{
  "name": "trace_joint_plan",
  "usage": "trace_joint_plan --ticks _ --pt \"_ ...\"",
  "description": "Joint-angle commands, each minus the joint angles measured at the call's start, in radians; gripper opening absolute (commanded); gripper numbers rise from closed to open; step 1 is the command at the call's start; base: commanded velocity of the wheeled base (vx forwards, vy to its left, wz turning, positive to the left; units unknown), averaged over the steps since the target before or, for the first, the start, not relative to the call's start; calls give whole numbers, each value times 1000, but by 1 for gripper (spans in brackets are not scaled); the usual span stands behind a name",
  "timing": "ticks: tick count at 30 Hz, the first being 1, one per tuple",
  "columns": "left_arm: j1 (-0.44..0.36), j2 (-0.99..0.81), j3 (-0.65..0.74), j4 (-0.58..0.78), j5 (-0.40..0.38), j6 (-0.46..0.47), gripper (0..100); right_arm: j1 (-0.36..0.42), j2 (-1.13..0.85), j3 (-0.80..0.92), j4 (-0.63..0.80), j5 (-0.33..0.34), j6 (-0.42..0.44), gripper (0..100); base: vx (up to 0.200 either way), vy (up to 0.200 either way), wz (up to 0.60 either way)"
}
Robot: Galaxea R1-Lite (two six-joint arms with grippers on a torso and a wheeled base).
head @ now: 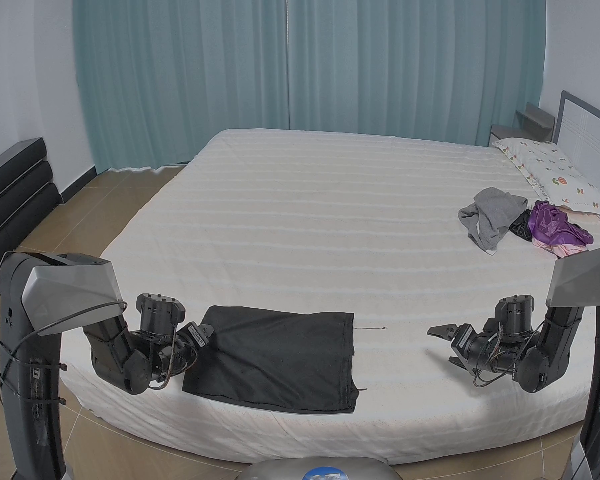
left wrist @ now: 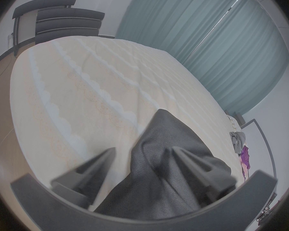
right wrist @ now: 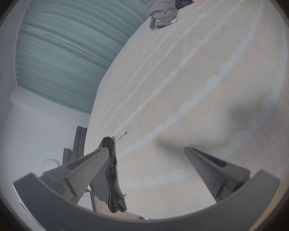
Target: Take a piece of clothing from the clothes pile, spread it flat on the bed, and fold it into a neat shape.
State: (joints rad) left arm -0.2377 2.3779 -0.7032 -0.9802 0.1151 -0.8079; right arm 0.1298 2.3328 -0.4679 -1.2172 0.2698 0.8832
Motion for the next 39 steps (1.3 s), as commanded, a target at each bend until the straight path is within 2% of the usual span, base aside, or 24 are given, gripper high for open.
trace_joint_plan --ticks 1,14,18,21,24,28,30,32,34,37,39 --pt "1 -3 4 0 0 -1 100 -1 0 0 -1 0 0 100 0 0 0" --pt "9 -12 8 0 -9 -47 100 1 0 0 -1 0 0 100 0 0 0" --pt "17 -29 19 2 -12 -83 100 1 0 0 -1 2 2 100 0 0 0" --pt "38 -62 37 5 -43 -132 100 1 0 -2 -1 2 3 100 0 0 0" --pt "64 -108 82 5 -92 -171 100 -1 -4 -3 -1 3 7 100 0 0 0" --pt "93 -146 133 0 -120 -185 100 -9 -9 -11 1 3 13 100 0 0 0" --pt "121 -210 206 -8 -121 -188 100 -6 -20 -6 1 2 57 100 0 0 0" --pt "127 -224 223 -11 -121 -188 100 -4 -26 -2 2 2 65 100 0 0 0" --pt "141 -286 301 -37 -135 -188 100 -1 -76 34 15 -1 94 100 0 0 0" --pt "141 -309 327 -58 -120 -182 100 -1 -133 74 13 -15 95 100 0 0 0" --pt "130 -368 360 -92 -52 -182 100 -6 -237 133 16 -47 94 100 0 0 0"
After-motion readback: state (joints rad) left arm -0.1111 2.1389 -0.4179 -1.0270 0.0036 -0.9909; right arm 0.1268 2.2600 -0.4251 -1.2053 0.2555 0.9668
